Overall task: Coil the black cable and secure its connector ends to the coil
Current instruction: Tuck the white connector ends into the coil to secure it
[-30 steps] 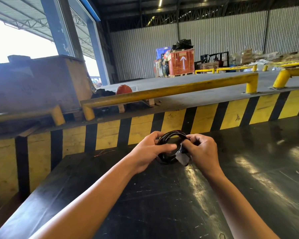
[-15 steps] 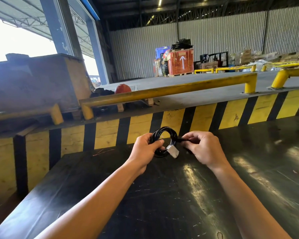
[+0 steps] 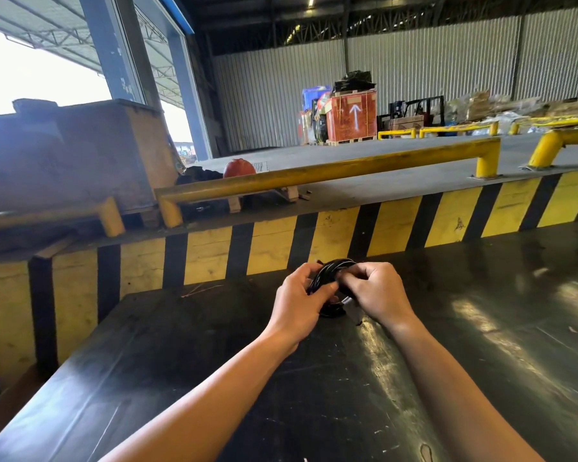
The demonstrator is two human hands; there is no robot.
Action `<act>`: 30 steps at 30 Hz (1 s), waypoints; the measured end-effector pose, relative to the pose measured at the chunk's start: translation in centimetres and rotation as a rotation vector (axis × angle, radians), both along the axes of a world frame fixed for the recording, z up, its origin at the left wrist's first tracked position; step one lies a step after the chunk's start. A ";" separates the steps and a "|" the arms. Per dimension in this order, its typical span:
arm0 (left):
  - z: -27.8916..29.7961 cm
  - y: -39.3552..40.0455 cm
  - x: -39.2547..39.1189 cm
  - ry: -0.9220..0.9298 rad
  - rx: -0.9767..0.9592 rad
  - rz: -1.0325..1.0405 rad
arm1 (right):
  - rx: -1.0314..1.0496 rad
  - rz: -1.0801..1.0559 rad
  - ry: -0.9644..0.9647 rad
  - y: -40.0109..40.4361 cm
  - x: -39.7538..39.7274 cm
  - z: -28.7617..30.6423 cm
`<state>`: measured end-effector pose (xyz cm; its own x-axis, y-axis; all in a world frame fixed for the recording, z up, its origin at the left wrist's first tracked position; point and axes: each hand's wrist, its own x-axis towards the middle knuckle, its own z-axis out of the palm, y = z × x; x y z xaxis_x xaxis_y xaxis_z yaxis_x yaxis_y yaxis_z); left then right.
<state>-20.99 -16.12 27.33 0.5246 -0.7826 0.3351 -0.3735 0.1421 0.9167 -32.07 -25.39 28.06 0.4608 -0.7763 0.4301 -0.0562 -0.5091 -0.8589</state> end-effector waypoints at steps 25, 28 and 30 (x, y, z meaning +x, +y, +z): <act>0.1 0.8 0.6 -0.397 0.072 0.002 | 0.102 0.381 -0.107 0.1 -3.5 -1.1; 0.1 1.3 0.8 -0.554 0.120 -0.080 | -0.051 0.238 -0.051 -0.2 -3.2 -1.7; 0.2 1.6 0.8 -0.615 0.157 -0.104 | -0.107 0.191 -0.044 -0.4 -3.0 -2.2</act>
